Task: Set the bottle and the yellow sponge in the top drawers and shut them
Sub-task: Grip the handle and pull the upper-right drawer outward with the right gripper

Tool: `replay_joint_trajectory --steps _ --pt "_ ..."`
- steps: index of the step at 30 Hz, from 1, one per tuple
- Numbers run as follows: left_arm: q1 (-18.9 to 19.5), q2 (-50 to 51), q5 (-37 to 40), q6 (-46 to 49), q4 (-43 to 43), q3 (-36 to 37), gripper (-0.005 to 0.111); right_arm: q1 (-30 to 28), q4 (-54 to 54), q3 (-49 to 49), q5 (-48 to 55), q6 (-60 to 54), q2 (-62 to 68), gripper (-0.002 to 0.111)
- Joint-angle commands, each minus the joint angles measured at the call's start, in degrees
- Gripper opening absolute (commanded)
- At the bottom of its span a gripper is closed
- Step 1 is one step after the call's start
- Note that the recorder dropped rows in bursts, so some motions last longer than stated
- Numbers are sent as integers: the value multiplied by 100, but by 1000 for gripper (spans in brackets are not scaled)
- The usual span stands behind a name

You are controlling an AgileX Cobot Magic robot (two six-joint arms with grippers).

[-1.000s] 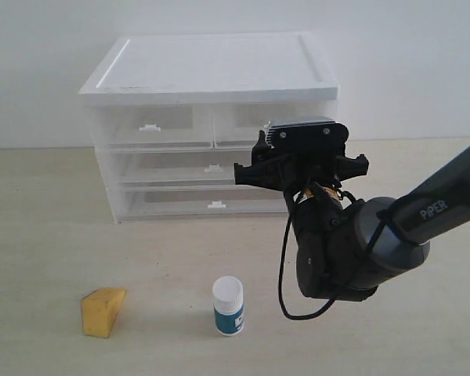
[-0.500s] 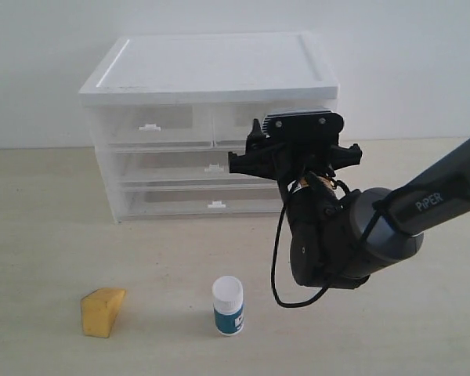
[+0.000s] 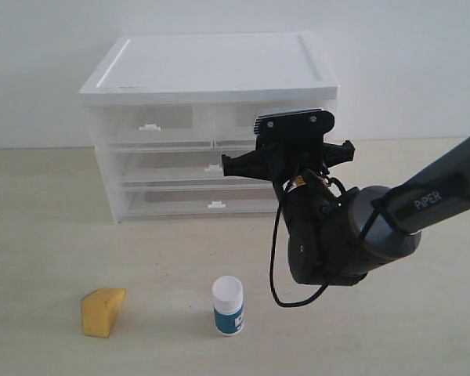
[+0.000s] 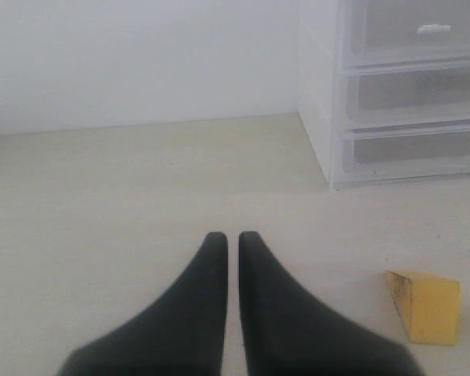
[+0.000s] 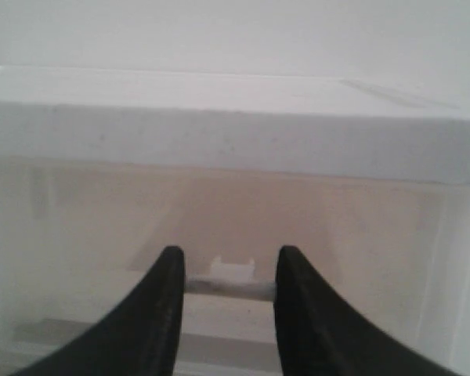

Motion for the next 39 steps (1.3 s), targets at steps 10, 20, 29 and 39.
replay_joint_trajectory --steps 10,20,29,39 --pt "14 -22 -19 6 -54 22 4 492 676 419 -273 29 -43 0" --pt "14 -22 -19 6 -54 22 4 912 931 1054 -273 -144 -775 0" --pt "14 -22 -19 6 -54 22 4 1286 1261 1482 -273 -447 -1225 0" --pt "14 -22 -19 6 -54 22 4 1425 1593 1482 -273 -712 -1225 11"
